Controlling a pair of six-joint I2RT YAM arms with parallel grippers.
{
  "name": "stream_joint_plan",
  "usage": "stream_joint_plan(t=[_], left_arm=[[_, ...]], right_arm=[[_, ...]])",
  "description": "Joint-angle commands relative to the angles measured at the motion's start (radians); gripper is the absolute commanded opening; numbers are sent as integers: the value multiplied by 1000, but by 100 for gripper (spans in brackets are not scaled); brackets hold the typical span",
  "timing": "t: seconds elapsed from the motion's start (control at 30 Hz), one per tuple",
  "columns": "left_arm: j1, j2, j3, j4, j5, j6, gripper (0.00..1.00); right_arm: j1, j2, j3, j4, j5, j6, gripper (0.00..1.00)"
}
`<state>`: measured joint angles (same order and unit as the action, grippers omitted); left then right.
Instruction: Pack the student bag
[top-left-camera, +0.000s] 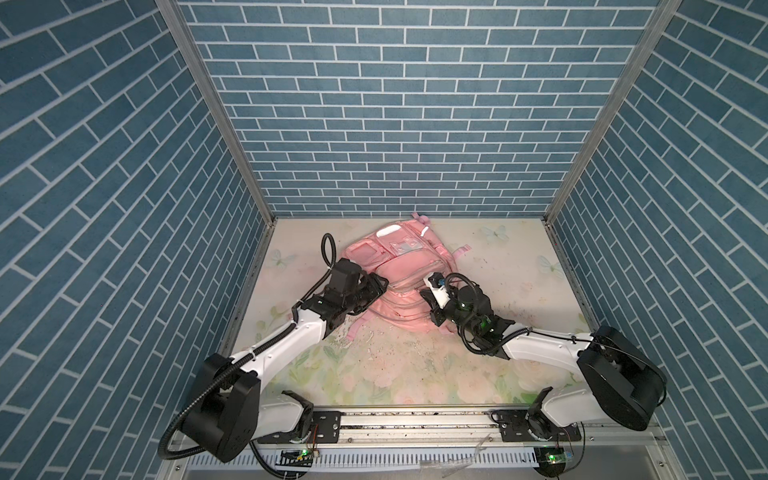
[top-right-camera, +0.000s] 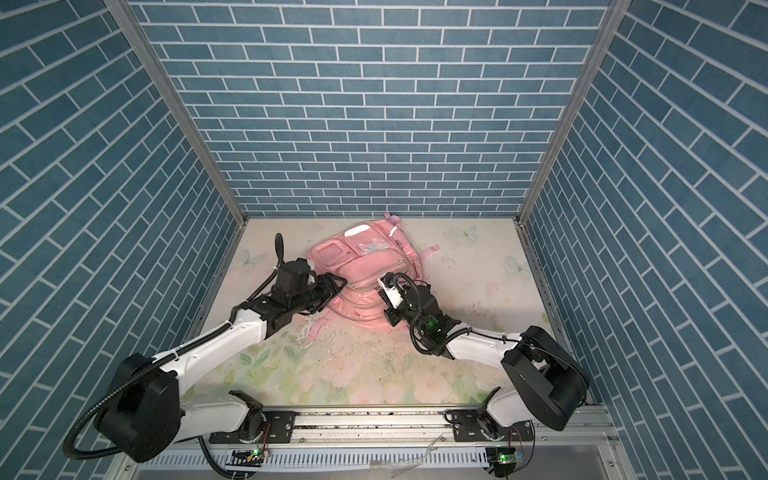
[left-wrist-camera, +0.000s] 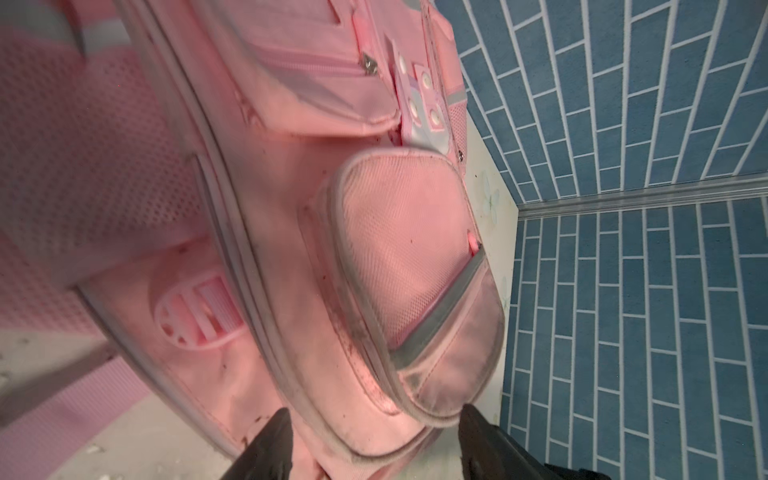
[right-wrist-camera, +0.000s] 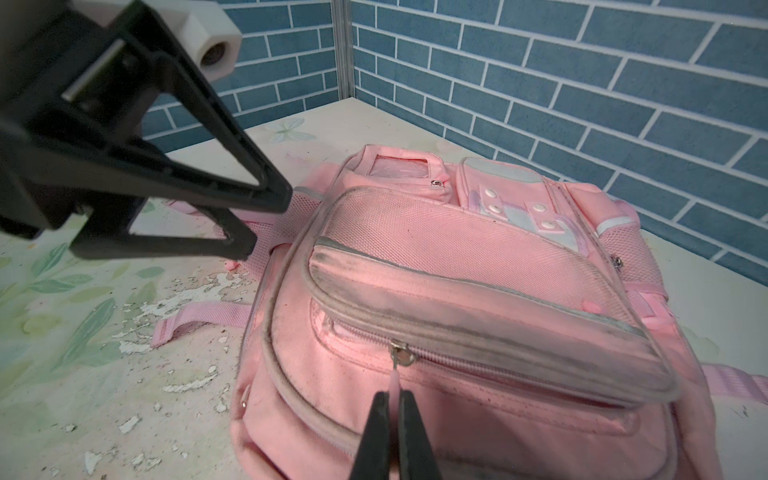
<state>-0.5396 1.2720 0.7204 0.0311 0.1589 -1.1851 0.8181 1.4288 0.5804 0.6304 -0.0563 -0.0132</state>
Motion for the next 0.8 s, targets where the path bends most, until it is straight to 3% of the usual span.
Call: stream_joint_plan(t=[0.0,0.23,0.3,0.33,0.43,0.5,0.77], left_arm=[[-51,9,-13,100,-124,-157,64],[-118,73,-23,190,-197,-249,64],[-127,105,-11,205,-203,-242,60],[-128,119,-10,218,-195,-236,54],[-125,150,-14,255,-166,-196,16],[-113,146,-20,263,-157,-174,0],[-22,82,-7,179,-68,-48,0]], right_arm=[[9,-3,-7,46,-4,7,0],[9,-2,-13,51,-13,6,0],[9,-2,-15,55,-14,6,0],[9,-3,-15,54,-13,5,0],[8,-11,-21,53,13,11,0],[8,-29,-38,59,67,38,0],[-84,-100,-112,45,132,22,0]])
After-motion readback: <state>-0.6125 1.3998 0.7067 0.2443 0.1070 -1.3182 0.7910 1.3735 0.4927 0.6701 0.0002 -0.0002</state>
